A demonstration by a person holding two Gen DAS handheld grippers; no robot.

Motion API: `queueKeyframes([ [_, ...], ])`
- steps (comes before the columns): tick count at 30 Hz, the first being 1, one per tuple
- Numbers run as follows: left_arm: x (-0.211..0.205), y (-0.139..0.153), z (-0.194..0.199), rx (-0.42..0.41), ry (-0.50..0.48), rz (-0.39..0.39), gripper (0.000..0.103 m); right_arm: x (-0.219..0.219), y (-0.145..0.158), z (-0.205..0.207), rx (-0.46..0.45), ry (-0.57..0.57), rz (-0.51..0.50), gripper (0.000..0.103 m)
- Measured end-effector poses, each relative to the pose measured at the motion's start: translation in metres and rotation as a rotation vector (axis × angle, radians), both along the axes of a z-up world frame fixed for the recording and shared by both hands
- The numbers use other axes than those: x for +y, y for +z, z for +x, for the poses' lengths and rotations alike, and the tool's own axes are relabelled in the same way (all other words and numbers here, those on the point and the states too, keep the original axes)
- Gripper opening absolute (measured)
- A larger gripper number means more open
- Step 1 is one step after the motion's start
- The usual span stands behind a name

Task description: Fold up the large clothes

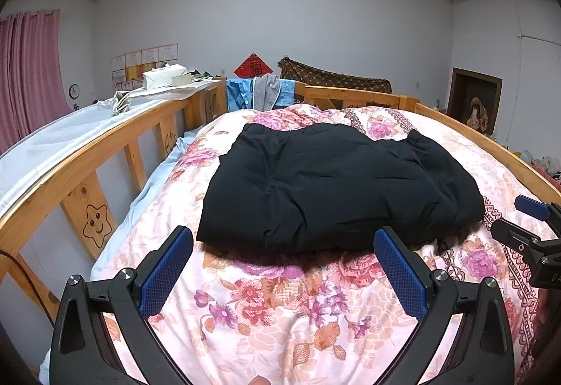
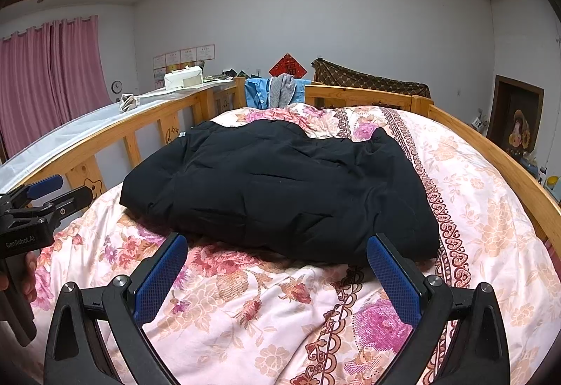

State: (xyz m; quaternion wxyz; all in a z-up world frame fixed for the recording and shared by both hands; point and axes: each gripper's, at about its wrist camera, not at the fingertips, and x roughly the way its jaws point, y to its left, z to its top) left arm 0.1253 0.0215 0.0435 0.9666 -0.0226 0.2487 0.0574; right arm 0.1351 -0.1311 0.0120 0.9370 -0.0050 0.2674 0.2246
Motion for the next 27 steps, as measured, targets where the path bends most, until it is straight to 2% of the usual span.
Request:
queueKeyframes([
  [27, -0.0034, -0.0025, -0.0012, 0.017, 0.019, -0.019, 0.101, -0.0021, -0.0061, 0.0016, 0.022, -0.01, -0.005, 0.103],
])
